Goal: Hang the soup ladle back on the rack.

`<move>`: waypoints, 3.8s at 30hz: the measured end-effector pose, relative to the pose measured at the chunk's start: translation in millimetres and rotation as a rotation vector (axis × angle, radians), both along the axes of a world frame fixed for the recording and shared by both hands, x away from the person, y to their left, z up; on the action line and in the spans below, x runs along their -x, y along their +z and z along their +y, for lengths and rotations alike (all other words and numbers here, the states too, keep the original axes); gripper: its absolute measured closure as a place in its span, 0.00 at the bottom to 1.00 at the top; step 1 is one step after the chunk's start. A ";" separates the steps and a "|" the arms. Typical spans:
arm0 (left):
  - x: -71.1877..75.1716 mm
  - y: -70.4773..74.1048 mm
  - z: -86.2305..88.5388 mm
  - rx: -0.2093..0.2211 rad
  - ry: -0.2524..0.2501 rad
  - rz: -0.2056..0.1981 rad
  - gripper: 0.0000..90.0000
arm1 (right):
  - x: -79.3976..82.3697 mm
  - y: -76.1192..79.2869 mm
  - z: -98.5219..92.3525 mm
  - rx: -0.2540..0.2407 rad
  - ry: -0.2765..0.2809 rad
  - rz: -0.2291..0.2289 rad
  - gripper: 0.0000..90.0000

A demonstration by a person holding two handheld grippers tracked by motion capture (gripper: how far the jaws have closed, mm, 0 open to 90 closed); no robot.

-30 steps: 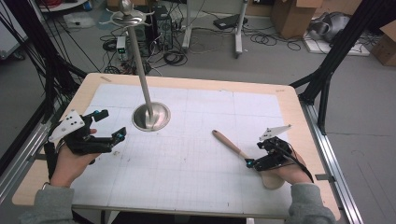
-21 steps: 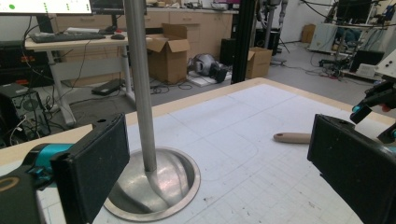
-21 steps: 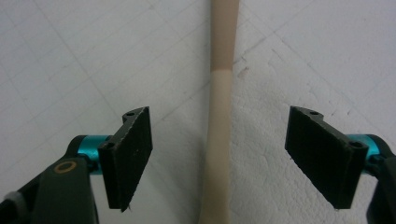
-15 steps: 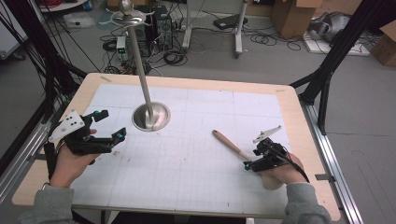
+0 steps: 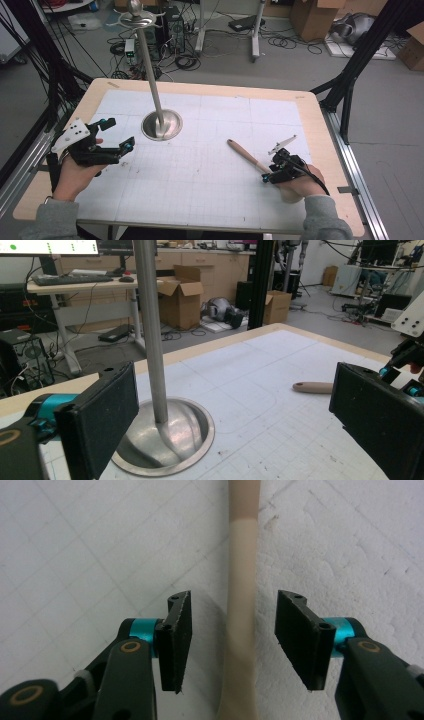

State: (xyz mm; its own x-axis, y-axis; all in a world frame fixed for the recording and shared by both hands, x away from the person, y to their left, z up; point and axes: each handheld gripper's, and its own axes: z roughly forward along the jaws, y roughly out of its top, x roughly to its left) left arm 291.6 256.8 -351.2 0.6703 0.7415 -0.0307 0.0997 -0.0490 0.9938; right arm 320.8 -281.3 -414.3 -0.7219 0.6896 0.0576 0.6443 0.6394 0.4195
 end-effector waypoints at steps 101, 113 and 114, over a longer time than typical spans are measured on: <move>15.6 3.3 14.9 0.041 0.018 -0.016 0.07 | -40.2 140.1 93.6 -0.451 0.213 -0.368 0.86; 16.3 3.1 15.4 0.043 0.018 -0.018 0.07 | -51.0 164.2 112.6 -0.510 0.213 -0.421 0.86; 16.6 3.1 15.6 0.044 0.019 -0.018 0.07 | -51.9 165.4 113.7 -0.512 0.212 -0.426 0.86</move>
